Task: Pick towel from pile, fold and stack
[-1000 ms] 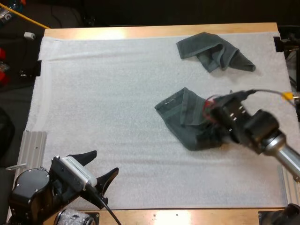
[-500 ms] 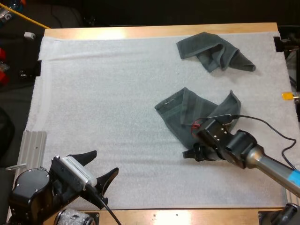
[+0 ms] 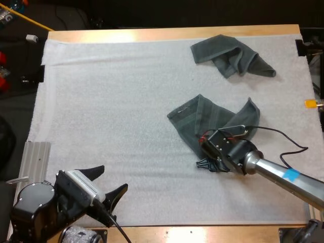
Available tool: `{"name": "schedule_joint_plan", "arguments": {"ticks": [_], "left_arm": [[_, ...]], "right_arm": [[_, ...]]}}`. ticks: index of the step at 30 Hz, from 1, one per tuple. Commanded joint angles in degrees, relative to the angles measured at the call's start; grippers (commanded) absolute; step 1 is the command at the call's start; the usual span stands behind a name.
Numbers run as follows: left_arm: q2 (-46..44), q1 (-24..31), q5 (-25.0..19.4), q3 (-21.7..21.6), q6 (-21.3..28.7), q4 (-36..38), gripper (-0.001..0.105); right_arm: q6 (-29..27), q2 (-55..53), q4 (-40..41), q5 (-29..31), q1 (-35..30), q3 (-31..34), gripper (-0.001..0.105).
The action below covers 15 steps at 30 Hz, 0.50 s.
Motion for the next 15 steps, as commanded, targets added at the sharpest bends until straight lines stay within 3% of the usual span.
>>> {"name": "schedule_joint_plan", "arguments": {"ticks": [1,8,15], "left_arm": [[0.05,-0.18,0.42,-0.36,-0.1,1.96,0.068],[0.05,-0.18,0.42,-0.36,-0.1,5.54,0.068],[0.05,-0.18,0.42,-0.36,0.17,7.14,0.068]], "right_arm": [[0.23,0.1,-1.29,1.47,-0.02,-0.13,0.04],[-0.4,0.09,-2.22,3.49,-0.02,-0.36,0.003],[-7.96,-3.93,5.68,6.0,-0.02,-3.44,0.0]]}}
